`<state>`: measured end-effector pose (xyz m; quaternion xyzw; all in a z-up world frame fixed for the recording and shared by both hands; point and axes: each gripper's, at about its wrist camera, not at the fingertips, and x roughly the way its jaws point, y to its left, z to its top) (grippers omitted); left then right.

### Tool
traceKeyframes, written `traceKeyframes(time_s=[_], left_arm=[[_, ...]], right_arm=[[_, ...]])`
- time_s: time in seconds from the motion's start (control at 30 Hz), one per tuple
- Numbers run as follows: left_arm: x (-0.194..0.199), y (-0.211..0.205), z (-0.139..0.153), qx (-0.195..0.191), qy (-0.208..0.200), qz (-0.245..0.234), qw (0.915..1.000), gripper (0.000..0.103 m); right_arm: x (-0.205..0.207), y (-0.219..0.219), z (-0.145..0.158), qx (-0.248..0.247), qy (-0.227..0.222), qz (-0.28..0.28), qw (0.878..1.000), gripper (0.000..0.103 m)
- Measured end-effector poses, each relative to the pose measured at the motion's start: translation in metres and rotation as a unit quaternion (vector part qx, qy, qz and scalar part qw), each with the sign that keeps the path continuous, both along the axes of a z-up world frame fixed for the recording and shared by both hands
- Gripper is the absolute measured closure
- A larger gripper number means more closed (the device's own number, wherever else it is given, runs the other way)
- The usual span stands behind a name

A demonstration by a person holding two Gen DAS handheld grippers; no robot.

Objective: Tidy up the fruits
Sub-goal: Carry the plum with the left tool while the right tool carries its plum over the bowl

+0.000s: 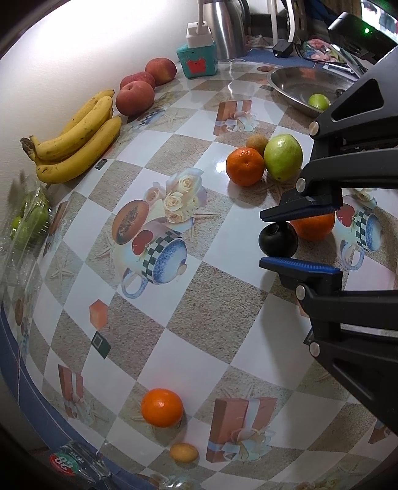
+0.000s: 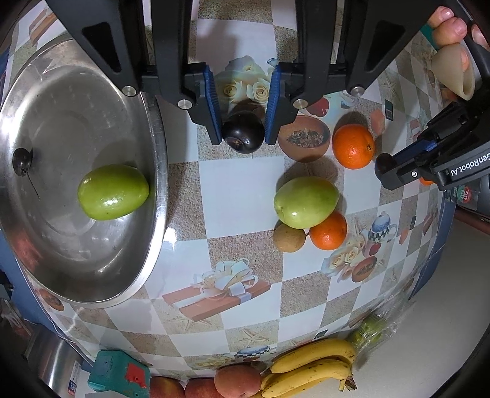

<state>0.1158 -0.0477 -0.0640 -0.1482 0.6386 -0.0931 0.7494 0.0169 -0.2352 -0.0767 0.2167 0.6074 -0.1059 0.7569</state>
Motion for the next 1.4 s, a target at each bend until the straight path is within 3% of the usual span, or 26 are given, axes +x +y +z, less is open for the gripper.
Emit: traceKeyframes(time_s=[0.23, 0.53, 0.77, 1.17, 1.4], left_arm=[[0.001, 0.001, 0.003, -0.004, -0.004, 0.004, 1.0, 0.078], [0.0, 0.0, 0.021, -0.012, -0.03, 0.004, 0.9995, 0.078], [-0.003, -0.006, 0.032, -0.019, -0.047, -0.007, 0.9987, 0.078], [-0.021, -0.055, 0.043, -0.025, -0.061, -0.082, 0.9945, 0.078], [-0.045, -0.101, 0.051, -0.024, -0.073, -0.151, 0.9856, 0.078]], right_arm=[[-0.001, -0.002, 0.009, 0.008, -0.019, -0.006, 1.0, 0.074], [-0.014, -0.015, 0.056, -0.007, -0.089, -0.032, 0.996, 0.074], [-0.029, -0.046, 0.065, -0.028, -0.093, -0.083, 0.992, 0.074], [-0.079, -0.116, 0.062, -0.062, -0.073, -0.21, 0.973, 0.074], [-0.1, -0.139, 0.06, -0.059, -0.073, -0.262, 0.96, 0.074]])
